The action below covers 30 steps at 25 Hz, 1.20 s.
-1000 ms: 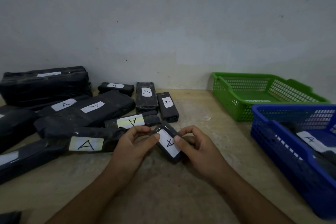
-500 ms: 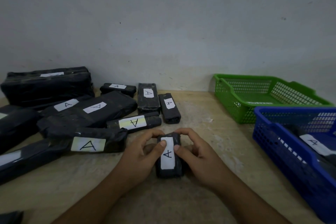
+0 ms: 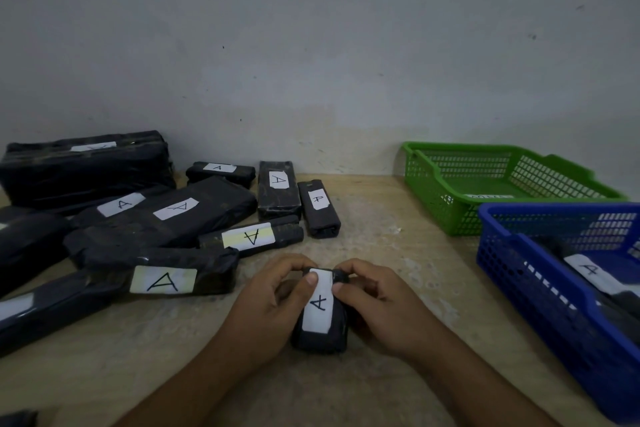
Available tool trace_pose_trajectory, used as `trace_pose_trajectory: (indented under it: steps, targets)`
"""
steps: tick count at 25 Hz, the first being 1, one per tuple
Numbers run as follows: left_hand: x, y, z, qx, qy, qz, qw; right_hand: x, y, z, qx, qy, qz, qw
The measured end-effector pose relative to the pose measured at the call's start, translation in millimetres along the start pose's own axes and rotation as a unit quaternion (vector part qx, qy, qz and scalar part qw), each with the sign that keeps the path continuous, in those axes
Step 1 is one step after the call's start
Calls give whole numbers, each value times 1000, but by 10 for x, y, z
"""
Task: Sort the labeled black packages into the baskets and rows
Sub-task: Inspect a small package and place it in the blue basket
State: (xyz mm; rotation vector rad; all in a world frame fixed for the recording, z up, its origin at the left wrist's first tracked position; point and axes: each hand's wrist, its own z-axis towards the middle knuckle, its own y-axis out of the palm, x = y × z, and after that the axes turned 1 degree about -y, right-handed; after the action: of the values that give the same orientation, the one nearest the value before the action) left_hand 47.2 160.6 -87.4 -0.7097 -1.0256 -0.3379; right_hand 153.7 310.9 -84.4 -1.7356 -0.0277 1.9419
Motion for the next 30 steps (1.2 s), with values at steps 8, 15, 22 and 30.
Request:
trace_pose_trajectory:
  steps: [8, 15, 22, 30]
  targets:
    - [37, -16, -2, 1, -73, -119, 990, -77, -29, 58, 136, 60, 120, 982]
    - [-63, -48, 86, 54, -136, -211, 967, -122, -19, 55, 129, 94, 208, 965]
    - [90, -47, 29, 76, -86, -149, 982, -56, 27, -4, 120, 1, 24, 992]
    - [10, -43, 48, 75, -74, -83, 991, -85, 45, -14, 145, 18, 37, 989]
